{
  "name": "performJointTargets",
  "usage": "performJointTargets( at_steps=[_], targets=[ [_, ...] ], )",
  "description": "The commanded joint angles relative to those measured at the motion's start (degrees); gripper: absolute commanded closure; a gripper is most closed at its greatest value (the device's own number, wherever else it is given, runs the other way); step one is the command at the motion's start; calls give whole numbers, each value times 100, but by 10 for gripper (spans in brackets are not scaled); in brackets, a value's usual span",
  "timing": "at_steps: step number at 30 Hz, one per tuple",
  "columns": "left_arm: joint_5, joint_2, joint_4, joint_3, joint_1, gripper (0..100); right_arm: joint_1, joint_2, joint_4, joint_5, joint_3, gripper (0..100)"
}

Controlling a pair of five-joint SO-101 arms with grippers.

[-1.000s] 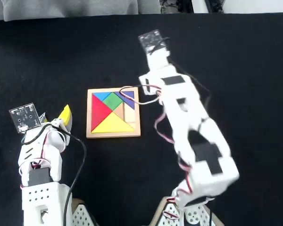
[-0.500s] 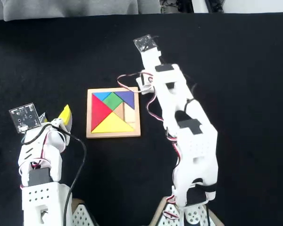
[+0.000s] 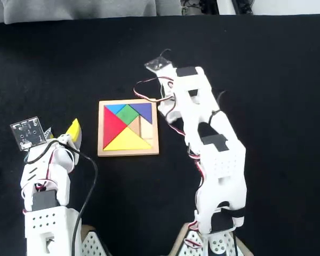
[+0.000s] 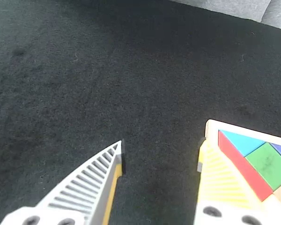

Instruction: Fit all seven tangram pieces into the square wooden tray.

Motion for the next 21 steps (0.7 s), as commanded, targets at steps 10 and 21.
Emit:
performJointTargets(
  at_steps=[10,21],
  targets=[
    [-44,-70,-105,-31,57,737,53,-3116,-976,-352,1991,987],
    [-44,-70,-105,-31,57,737,167,-2387,-1565,-5240,1692,698]
  ],
)
